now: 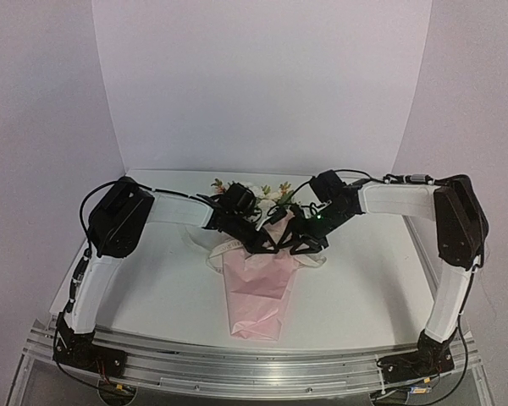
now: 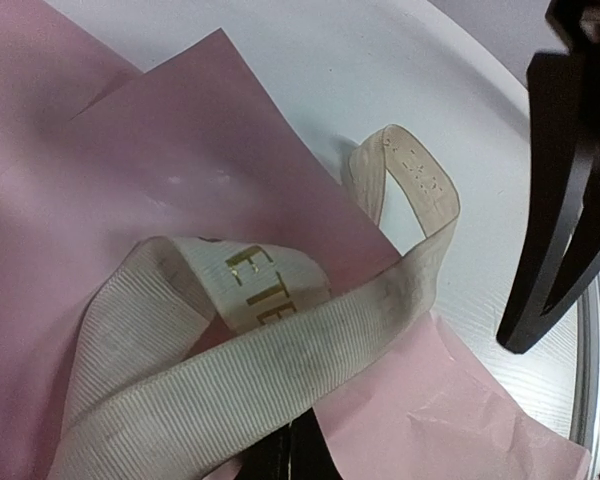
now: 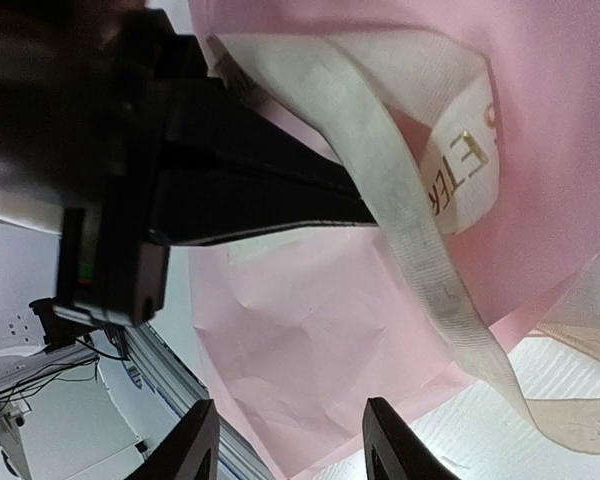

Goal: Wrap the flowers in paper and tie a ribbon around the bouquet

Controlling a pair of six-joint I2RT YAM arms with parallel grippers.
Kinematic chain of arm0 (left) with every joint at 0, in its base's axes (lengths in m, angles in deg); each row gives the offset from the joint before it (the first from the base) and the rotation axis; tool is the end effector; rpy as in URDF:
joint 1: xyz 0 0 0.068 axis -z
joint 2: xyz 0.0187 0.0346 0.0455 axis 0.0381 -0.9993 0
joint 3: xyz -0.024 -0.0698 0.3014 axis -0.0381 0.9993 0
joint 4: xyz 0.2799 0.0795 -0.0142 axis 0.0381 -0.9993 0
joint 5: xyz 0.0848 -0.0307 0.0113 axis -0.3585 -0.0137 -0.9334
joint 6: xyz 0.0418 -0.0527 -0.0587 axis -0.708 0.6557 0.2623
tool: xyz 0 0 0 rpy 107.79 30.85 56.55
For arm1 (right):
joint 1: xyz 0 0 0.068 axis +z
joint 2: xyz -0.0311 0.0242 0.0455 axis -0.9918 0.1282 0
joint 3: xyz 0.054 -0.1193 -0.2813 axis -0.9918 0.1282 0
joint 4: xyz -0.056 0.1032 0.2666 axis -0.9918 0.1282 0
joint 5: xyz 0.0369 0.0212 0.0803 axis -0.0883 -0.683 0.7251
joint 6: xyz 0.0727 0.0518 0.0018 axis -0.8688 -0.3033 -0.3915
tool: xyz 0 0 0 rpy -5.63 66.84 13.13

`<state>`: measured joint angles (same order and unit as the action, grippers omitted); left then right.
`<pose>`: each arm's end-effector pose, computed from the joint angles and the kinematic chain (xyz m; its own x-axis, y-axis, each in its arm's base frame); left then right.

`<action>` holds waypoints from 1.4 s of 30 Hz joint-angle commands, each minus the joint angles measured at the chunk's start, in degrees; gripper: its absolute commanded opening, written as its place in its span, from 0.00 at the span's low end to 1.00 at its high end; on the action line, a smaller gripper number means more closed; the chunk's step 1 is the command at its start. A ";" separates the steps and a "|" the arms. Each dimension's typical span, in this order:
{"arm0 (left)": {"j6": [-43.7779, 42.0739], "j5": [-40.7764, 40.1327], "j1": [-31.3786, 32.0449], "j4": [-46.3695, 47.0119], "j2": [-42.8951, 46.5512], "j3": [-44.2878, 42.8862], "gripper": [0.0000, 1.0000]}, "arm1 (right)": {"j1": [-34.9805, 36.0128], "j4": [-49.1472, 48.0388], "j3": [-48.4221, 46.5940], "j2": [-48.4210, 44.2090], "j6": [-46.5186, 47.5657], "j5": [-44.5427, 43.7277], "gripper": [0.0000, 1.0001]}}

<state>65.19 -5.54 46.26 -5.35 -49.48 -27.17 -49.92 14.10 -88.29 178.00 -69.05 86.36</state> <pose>0.3819 -0.4372 0.1061 -0.4268 0.5557 -0.7135 0.9031 0.2211 -0.3681 0.3641 0.2826 0.1812 -0.9664 -0.1324 -0.2205 -0.2448 0.7368 0.6303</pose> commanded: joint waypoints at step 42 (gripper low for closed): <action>0.62 0.50 -0.01 1.22 -1.84 -0.63 0.00 | -3.53 -7.07 -8.84 13.94 -18.97 -6.12 0.00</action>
<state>65.62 -5.18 46.26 -3.67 -49.95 -26.52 -53.69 7.65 -97.56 192.38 -87.19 80.74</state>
